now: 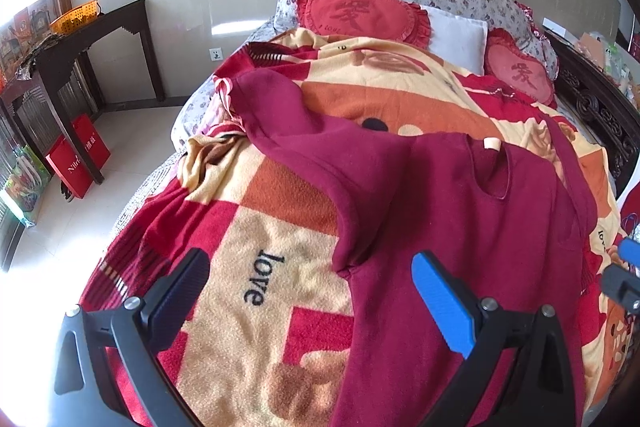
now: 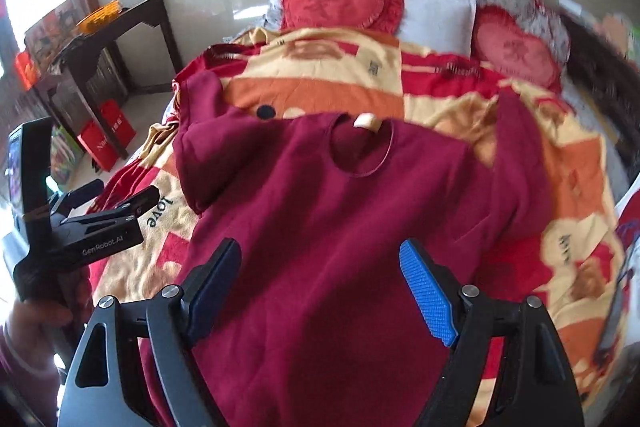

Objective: Fold small clothes

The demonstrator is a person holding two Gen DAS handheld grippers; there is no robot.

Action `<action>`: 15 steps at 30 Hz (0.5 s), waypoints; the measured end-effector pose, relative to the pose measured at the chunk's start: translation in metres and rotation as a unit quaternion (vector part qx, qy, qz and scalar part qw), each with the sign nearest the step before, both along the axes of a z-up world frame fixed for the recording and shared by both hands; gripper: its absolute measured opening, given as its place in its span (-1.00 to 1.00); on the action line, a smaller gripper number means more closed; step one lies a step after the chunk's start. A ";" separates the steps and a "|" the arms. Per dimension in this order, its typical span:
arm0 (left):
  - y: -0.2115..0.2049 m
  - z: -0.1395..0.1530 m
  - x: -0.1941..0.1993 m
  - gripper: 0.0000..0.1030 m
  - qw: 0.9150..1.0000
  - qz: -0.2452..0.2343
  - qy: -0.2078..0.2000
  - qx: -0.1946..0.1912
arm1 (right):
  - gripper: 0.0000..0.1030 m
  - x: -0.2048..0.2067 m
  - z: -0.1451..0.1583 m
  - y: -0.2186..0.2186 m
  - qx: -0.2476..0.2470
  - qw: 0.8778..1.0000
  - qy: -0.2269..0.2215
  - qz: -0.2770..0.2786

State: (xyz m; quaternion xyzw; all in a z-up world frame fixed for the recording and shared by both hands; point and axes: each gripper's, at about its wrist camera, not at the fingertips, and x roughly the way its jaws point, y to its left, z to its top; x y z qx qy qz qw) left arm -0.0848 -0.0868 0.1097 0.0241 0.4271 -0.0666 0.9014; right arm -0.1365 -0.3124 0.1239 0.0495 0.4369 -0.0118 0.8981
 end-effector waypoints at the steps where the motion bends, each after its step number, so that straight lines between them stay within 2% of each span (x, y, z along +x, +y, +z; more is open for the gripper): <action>1: -0.001 -0.003 0.002 0.99 1.000 -0.001 0.003 -0.001 | 0.27 0.004 -0.008 -0.002 0.006 1.000 0.002 -0.006; 5: -0.005 -0.015 0.009 0.99 1.000 -0.001 0.016 0.000 | 0.27 0.013 -0.030 0.001 0.003 1.000 0.013 -0.024; 15: -0.006 -0.032 0.032 0.99 0.999 -0.003 0.037 0.007 | 0.26 0.035 -0.065 0.004 0.003 0.999 0.047 -0.021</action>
